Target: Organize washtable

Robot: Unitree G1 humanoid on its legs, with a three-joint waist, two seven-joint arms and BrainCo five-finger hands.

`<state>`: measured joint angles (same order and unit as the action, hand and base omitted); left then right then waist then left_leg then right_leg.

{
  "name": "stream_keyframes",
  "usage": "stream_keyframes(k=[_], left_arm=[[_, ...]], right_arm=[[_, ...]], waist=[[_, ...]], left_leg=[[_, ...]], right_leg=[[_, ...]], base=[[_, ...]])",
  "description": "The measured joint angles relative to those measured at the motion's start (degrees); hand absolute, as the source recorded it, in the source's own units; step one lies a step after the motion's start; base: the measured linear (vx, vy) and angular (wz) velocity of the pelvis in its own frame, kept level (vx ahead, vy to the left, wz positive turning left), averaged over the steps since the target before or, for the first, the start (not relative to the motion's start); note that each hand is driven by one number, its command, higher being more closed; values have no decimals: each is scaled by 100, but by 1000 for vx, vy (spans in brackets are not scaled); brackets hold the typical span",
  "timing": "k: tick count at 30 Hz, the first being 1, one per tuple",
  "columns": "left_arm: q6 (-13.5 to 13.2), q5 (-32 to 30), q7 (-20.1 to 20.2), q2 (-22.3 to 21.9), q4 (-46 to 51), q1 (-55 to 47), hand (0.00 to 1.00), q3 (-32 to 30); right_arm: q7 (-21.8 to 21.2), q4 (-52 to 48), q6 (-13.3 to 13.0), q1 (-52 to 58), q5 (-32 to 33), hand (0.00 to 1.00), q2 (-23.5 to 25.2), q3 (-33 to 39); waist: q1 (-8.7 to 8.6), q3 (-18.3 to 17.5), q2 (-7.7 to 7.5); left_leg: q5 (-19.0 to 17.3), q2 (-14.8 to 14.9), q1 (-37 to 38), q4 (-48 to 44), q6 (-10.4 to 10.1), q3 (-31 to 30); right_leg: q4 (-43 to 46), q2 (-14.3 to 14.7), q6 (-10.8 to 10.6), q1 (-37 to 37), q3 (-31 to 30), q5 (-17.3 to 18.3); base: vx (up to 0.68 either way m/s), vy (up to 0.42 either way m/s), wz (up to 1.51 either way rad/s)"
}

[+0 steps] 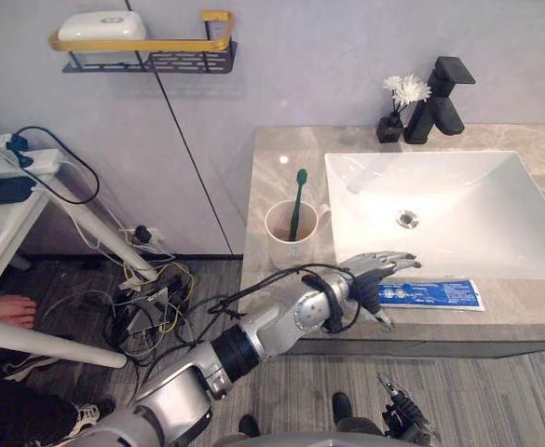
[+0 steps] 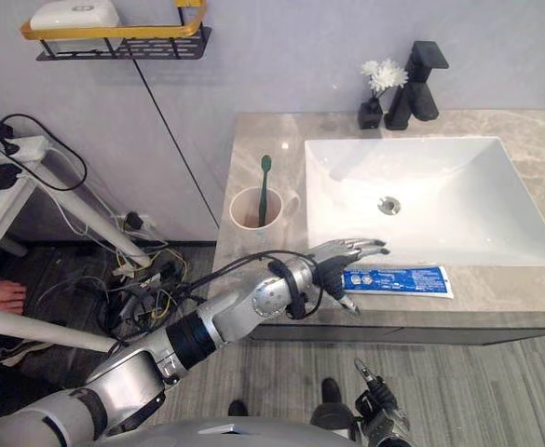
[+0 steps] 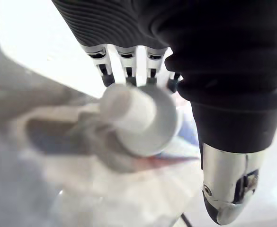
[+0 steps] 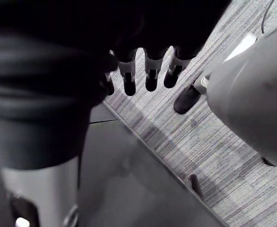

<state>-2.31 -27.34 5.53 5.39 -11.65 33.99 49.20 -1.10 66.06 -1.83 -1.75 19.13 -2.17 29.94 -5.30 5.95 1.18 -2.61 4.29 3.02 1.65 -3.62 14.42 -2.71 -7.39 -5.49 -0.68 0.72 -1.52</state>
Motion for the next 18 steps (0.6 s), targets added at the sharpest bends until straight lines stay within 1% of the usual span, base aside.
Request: stream_keyframes(k=[3,5,10,12,18], left_arm=[[-6,3,-9,-24,229,1,0,-19],[-9,4,-8,-52,328,2,0,-19],[-16,23,-9,-53,581,-8,0,-19],[-16,117,-10,-53,615,-8,0,-19],[-17,119,-5,-55,636,-8,0,25]], right_arm=[[-4,35,-3,28,0,0,-8,-6],[-4,107,-6,68,0,0,-23,-14],[-4,145,-5,233,2,0,-125,-104],[-4,145,-5,252,2,0,-125,-110],[-3,145,-6,306,3,0,-123,-151]], waist=[[27,-6,11],[89,-18,29],[139,-115,170],[139,-136,174],[174,-164,165]], left_leg=[[-6,0,-31,-41,7,-61],[-7,2,-40,-79,8,-90],[5,-8,-70,-95,9,-226],[16,-6,-74,-94,9,-239],[28,-7,-84,-94,10,-248]], right_leg=[[42,-9,-35,-4,10,30],[132,-13,-61,-29,12,79],[215,-46,-67,-27,123,119],[215,-45,-68,-25,139,118],[215,-47,-68,-24,157,118]], base=[[-60,-6,8],[-67,-4,6],[-46,1,11],[-11,-4,4],[0,-1,1]])
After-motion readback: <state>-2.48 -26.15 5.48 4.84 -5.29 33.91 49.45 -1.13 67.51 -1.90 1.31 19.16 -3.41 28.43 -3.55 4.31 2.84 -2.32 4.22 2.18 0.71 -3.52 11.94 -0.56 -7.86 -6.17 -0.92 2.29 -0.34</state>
